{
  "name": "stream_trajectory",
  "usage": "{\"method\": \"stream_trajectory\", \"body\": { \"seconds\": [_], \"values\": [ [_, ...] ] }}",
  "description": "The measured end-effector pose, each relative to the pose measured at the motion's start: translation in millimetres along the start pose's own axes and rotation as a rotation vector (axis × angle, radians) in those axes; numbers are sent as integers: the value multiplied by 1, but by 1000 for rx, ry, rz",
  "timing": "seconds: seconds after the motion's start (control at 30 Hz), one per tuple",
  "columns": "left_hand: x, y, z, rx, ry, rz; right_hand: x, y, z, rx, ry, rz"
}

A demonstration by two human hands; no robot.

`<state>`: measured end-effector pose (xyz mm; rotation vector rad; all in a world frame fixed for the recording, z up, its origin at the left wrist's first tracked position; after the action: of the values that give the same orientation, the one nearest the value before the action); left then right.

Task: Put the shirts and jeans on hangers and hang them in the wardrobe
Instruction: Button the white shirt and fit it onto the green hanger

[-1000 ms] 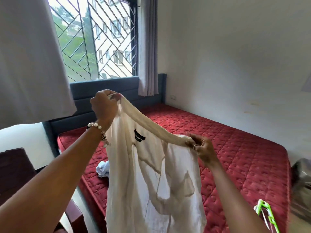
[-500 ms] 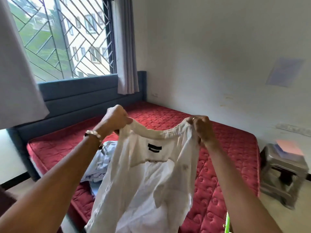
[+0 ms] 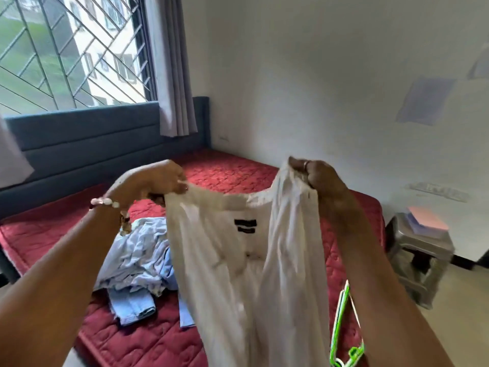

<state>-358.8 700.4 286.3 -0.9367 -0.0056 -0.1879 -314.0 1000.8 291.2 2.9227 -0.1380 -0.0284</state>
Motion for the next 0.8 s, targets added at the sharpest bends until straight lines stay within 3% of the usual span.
{"method": "stream_trajectory", "body": {
  "seconds": [0.1, 0.2, 0.33, 0.4, 0.5, 0.63, 0.73, 0.8],
  "values": [
    [-40, 20, -30, -234, -114, 4, -44, -36, 37, 296, 4, 119],
    [-94, 36, -35, -124, -102, 116, -94, -57, 71, 444, -18, 270],
    [-187, 64, -55, 167, -111, 317, -167, -68, 121, 135, 31, 441],
    [-234, 101, -68, 422, -70, 213, -197, -74, 148, -87, -15, 515],
    [-273, 180, -92, 696, -50, -118, -222, -76, 213, -222, 53, 437],
    [-272, 304, -177, 274, -202, -248, -203, -94, 346, -98, 307, 405],
    [-220, 392, -256, 161, -469, -441, -148, -118, 454, 58, 566, 469],
    [-175, 430, -292, 59, -519, -533, -99, -133, 512, 211, 756, 505]
  ]
}}
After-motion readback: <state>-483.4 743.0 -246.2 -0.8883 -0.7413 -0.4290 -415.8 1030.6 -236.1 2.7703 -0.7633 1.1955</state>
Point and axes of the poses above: each hand's wrist, its own x-axis away from the middle knuckle, its own y-axis out of the palm, z = x × y, the point moved 5 cm from there along -x, towards the middle knuckle, and after that the axes turned 5 degrees about -x, right-handed, at the moved point
